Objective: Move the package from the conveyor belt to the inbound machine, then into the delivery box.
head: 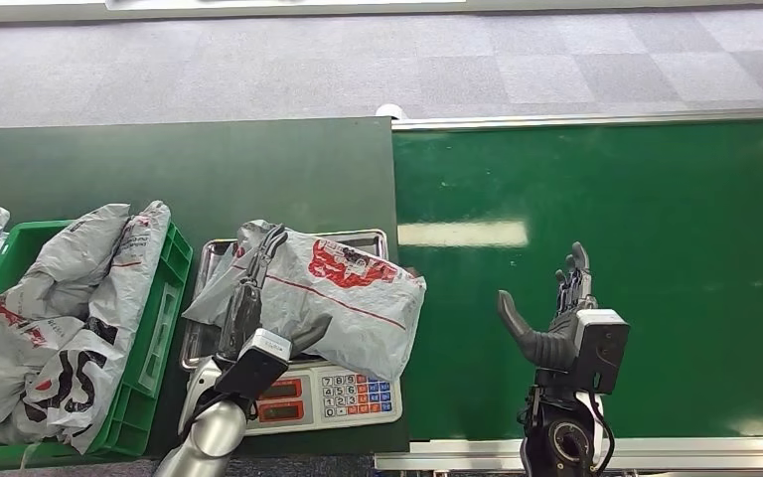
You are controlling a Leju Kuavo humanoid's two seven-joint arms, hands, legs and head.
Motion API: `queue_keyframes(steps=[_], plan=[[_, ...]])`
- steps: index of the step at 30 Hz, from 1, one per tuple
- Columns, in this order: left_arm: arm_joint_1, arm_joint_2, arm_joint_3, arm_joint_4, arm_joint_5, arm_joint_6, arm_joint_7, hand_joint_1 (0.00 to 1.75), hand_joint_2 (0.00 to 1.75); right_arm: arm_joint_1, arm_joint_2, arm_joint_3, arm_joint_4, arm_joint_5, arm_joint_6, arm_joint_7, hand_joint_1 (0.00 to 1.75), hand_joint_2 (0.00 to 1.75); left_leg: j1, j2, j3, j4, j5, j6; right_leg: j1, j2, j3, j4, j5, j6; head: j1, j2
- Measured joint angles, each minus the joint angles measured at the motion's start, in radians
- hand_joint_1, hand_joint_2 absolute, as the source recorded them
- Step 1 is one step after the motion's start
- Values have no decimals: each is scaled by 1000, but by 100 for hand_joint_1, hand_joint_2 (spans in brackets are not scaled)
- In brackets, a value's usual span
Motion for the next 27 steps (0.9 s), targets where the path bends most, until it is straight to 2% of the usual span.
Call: queue_keyframes(steps=[13, 16, 22, 24, 27], plan=[[-15, 17, -21, 37, -11, 2, 5, 0, 175, 3, 1, -5, 0, 0, 3, -1, 0, 175, 0, 0, 0, 0, 0, 0, 0, 0, 0, 0, 0, 0, 0, 0], [-36, 22, -35, 54, -122, 10, 78, 0, 175, 4, 1, -5, 0, -17, 36, -6, 0, 175, 0, -1, 0, 0, 0, 0, 0, 0, 0, 0, 0, 0, 0, 0], [-111, 32, -62, 150, -461, 27, 331, 0, 175, 2, 9, -3, 1, -95, 188, -9, 0, 175, 0, 0, 0, 0, 0, 0, 0, 0, 0, 0, 0, 0, 0, 0], [-122, 32, -61, 179, -516, 14, 360, 0, 175, 0, 12, -3, 6, -97, 201, -9, 0, 175, 0, 0, 0, 0, 0, 0, 0, 0, 1, 0, 0, 0, 0, 0], [-132, 31, -55, 207, -530, -69, 344, 0, 175, -4, 14, -2, 17, -92, 206, -9, 0, 175, 0, -1, 1, 0, 0, 0, 0, 0, 2, 0, 0, 0, 0, 0]])
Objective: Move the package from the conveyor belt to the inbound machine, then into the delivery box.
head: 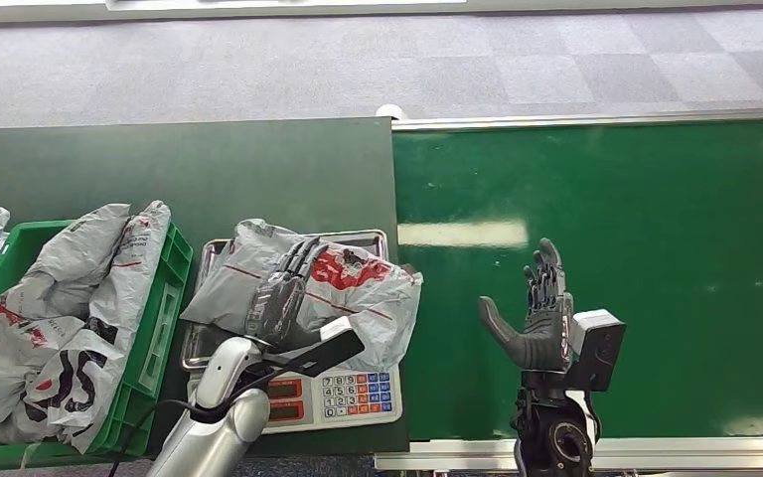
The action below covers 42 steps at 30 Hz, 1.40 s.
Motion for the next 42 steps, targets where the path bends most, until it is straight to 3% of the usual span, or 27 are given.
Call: queue_keyframes(steps=[3, 8, 12, 19, 28, 42], plan=[[-13, 0, 3, 26, 14, -63, -24, 0, 175, -7, 1, 2, 14, 3, 17, -1, 0, 175, 0, -1, 3, 0, 0, 0, 0, -1, 3, 0, -1, 0, 0, 0], [-23, 0, -1, 53, 3, -67, -11, 5, 175, -10, 1, 15, 31, -22, 96, -12, 0, 175, 0, -2, 8, 0, -1, 0, 0, -3, 10, 0, -2, 1, 0, 0], [-24, 0, -2, 60, 6, -100, -5, 133, 175, -14, 1, 29, 48, -29, 132, -20, 0, 175, 0, -2, 12, -1, -2, 1, 0, -3, 15, -1, -2, 1, 0, 0], [-11, 0, -4, 67, 30, -146, -14, 174, 175, -25, 0, 45, 73, -28, 140, -22, 0, 175, 0, -3, 16, -1, -1, 1, 0, -4, 19, -1, -2, 1, 0, 0], [-10, 1, -19, 70, -19, -91, 24, 175, 175, -25, 0, 41, 78, -53, 132, -39, 0, 175, 0, -2, 17, -1, -1, 1, 0, -3, 18, -1, -2, 1, 0, 0], [2, 1, -19, 67, -11, -61, -2, 175, 175, -23, 0, 39, 78, -59, 132, -40, 0, 175, 0, -2, 16, -1, -2, 1, 0, -3, 17, -1, -3, 0, 0, 0]])
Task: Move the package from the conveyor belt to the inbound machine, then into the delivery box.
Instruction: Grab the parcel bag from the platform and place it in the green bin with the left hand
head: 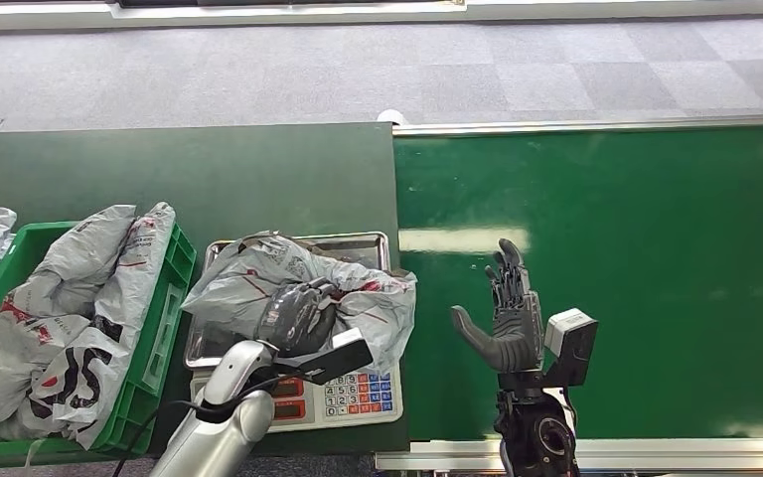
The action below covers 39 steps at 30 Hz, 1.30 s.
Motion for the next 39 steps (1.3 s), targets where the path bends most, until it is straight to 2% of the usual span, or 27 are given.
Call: queue_keyframes(steps=[2, 7, 9, 13, 15, 19, 21, 31, 39], plan=[[16, 0, 5, -7, 47, 54, -52, 175, 175, 2, 0, 0, -1, -1, 0, 0, 0, 175, 0, 0, 0, 0, 0, 0, 0, 0, -1, 0, 0, 0, 0, 0], [79, -1, 21, -85, 232, 269, -255, 175, 175, 13, -1, 0, -12, -8, 0, 0, 0, 175, 0, 0, -7, 0, 0, 0, 0, 0, -7, 0, 0, 0, 0, 0], [90, 0, 23, -117, 249, 324, -295, 175, 175, 13, -1, 1, -14, -11, 0, 0, 0, 175, 0, 0, -7, 0, 0, 0, 0, 0, -8, 0, 0, 0, 0, 0], [106, 0, 22, -172, 238, 522, -387, 175, 175, 11, -1, 4, -14, -23, -1, 0, 0, 175, 0, 0, -10, 0, 0, 0, 0, 0, -10, 0, 0, 0, 0, 0], [111, -1, 22, -201, 262, 578, -434, 175, 175, 10, -1, 8, -13, -29, -5, -1, 0, 175, 0, 0, -10, 0, 0, 0, 0, 0, -10, 0, 0, 0, 0, 0], [133, -29, 46, -270, 288, 594, -563, 175, 175, 6, -3, 18, -8, -42, -18, -10, 0, 175, 0, 0, -11, 1, 0, 0, 0, 0, -11, 0, 0, 0, 0, 0], [148, -50, 68, -323, 290, 594, -602, 175, 175, 6, -4, 25, -6, -47, -23, -15, 0, 175, 0, 0, -11, 1, 0, 0, 0, 0, -12, 0, 0, 0, 0, 0], [183, -103, 167, -651, 215, 594, -614, 175, 175, 6, -16, 48, 16, -69, -39, -34, 0, 175, 0, 0, -12, 0, 0, 0, 0, 0, -13, 0, 0, 0, 0, 0], [184, -110, 275, -780, 157, 594, -614, 175, 175, 8, -27, 55, 19, -80, -52, -39, 0, 175, 0, 0, -12, 1, 0, 0, 0, 0, -13, 0, 0, 0, 0, 0]])
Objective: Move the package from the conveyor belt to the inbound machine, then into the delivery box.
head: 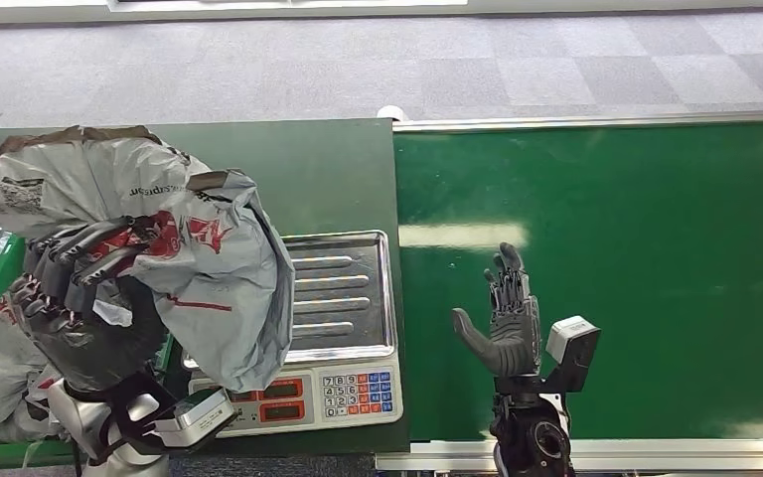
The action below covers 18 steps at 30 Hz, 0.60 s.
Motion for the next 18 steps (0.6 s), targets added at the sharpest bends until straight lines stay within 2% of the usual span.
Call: queue_keyframes(steps=[9, 14, 18], plan=[[-10, -7, 131, -17, -47, 0, 0, 175, 175, 11, -4, 0, -2, -1, -8, -3, 0, 175, 0, 0, 0, 0, 0, 0, 0, 0, -1, 0, 0, 0, 0, 0], [-27, -17, 245, 39, -56, 0, 0, 175, 175, 26, -4, -3, -14, 5, -12, 1, 0, 175, 0, 0, 0, 0, 0, 0, 0, 0, -1, 0, 0, 0, 0, 0], [-51, -24, 321, 132, -71, 0, 0, 175, 175, 29, -3, -8, -24, 23, -4, 11, 0, 175, 0, 1, 0, 0, 0, 0, 0, 0, -1, 0, 0, 0, 0, 0]])
